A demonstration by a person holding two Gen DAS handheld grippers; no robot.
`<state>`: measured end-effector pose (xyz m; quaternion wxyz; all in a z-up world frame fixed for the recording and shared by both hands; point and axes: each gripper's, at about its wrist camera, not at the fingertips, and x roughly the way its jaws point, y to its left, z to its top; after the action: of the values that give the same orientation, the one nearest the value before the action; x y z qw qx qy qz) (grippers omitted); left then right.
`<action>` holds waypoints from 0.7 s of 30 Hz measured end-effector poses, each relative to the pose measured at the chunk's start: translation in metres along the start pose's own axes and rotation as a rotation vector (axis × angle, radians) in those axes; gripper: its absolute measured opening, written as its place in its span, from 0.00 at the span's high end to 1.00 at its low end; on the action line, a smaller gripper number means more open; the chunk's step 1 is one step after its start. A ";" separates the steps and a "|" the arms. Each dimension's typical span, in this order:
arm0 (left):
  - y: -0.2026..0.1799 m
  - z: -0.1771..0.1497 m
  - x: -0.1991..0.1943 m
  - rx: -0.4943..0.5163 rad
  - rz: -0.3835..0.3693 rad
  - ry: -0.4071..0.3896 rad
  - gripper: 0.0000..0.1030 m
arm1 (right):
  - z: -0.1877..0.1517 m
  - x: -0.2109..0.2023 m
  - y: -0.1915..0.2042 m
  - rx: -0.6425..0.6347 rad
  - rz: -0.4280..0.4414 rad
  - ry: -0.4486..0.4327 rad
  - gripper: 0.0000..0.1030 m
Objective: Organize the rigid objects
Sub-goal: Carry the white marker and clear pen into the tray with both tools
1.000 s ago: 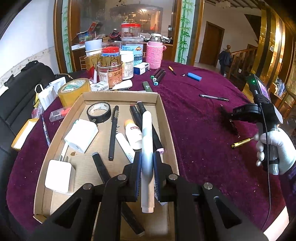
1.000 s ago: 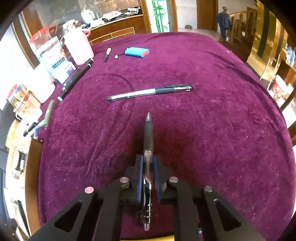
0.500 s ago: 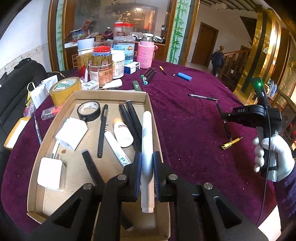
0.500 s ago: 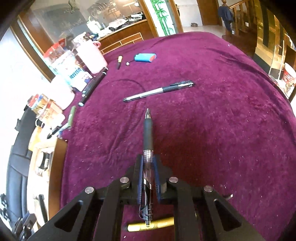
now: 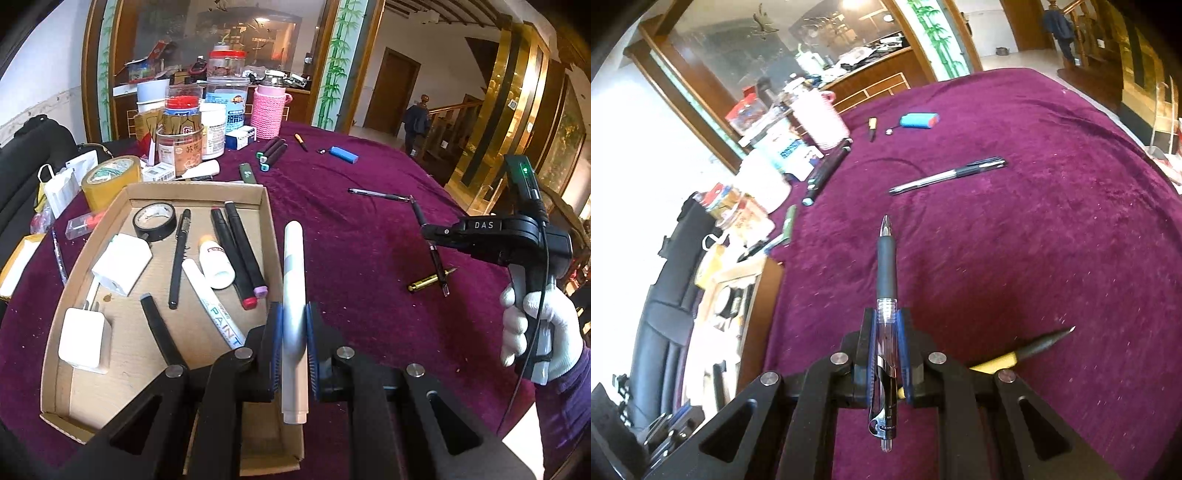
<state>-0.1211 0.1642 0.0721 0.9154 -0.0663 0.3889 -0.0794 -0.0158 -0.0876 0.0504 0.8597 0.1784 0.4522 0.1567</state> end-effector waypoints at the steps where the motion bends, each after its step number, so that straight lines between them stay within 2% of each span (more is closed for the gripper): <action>1: -0.001 0.000 -0.001 -0.001 -0.004 0.000 0.88 | -0.001 -0.001 0.002 -0.003 0.009 0.001 0.89; 11: 0.009 -0.011 -0.017 -0.031 -0.017 -0.010 0.88 | -0.028 -0.010 0.034 -0.034 0.123 0.035 0.88; 21: 0.045 -0.027 -0.039 -0.105 0.038 -0.026 0.88 | -0.043 -0.001 0.070 -0.073 0.203 0.081 0.88</action>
<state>-0.1628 0.2145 0.0724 0.9170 -0.1077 0.3820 -0.0406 -0.0603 -0.0190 0.0598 0.8264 0.1854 0.4600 0.2666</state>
